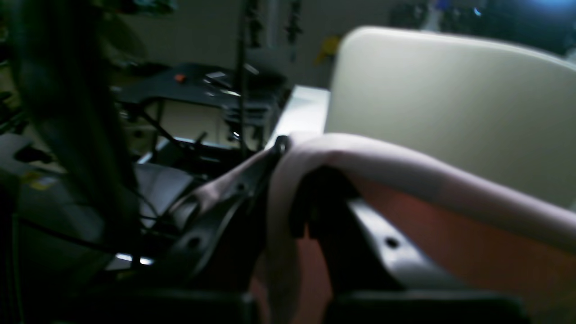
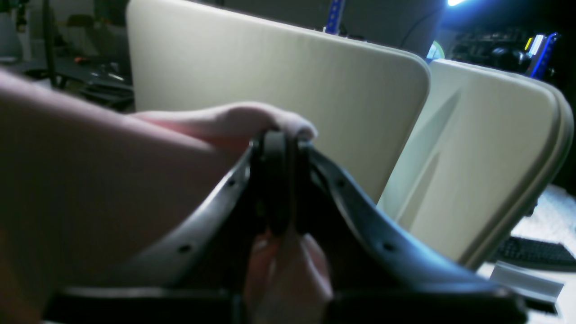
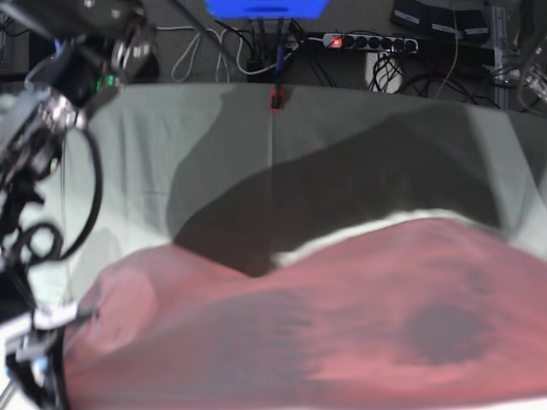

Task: Layout the t-shirt on the table in an organized manner, then fold the t-shirt properly
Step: 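Lift the shirt with both grippers, shake it out, and lay it flat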

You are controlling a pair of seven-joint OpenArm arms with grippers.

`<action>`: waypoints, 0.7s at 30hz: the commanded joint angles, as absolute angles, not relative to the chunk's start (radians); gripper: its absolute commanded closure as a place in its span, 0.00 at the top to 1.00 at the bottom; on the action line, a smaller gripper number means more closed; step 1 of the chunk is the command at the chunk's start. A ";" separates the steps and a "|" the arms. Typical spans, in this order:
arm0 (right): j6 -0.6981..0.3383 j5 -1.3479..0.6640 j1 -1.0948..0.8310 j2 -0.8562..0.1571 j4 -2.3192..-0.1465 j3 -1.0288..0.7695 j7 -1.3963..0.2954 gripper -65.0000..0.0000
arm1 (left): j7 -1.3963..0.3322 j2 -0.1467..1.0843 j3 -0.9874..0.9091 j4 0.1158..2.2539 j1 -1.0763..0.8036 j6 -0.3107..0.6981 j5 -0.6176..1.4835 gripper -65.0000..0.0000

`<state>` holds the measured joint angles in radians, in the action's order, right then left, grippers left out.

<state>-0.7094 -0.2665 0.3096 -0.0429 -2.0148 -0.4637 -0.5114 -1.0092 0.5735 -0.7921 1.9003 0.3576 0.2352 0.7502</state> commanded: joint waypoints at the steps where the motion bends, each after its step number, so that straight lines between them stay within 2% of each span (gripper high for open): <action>1: -0.698 -0.283 0.358 -0.048 -2.028 -0.463 -0.493 0.00 | -0.980 0.591 -0.776 1.910 0.377 0.231 0.739 0.00; 4: -0.698 -0.283 0.446 -0.044 -1.949 -0.461 -0.568 0.00 | -0.949 0.545 -0.676 1.837 0.415 0.231 0.656 0.00; 10: -0.698 -0.209 0.576 -0.048 -1.678 -0.461 -0.576 0.00 | -0.826 0.472 -0.562 1.586 0.513 0.231 0.516 0.00; 15: -0.698 -0.154 0.753 -0.073 -1.293 -0.461 -0.532 0.00 | -0.734 0.412 -0.473 1.317 0.651 0.225 0.433 0.00; 21: -0.698 -0.065 0.977 -0.131 -0.889 -0.463 -0.449 0.00 | -0.641 0.364 -0.456 1.109 0.774 0.223 0.306 0.02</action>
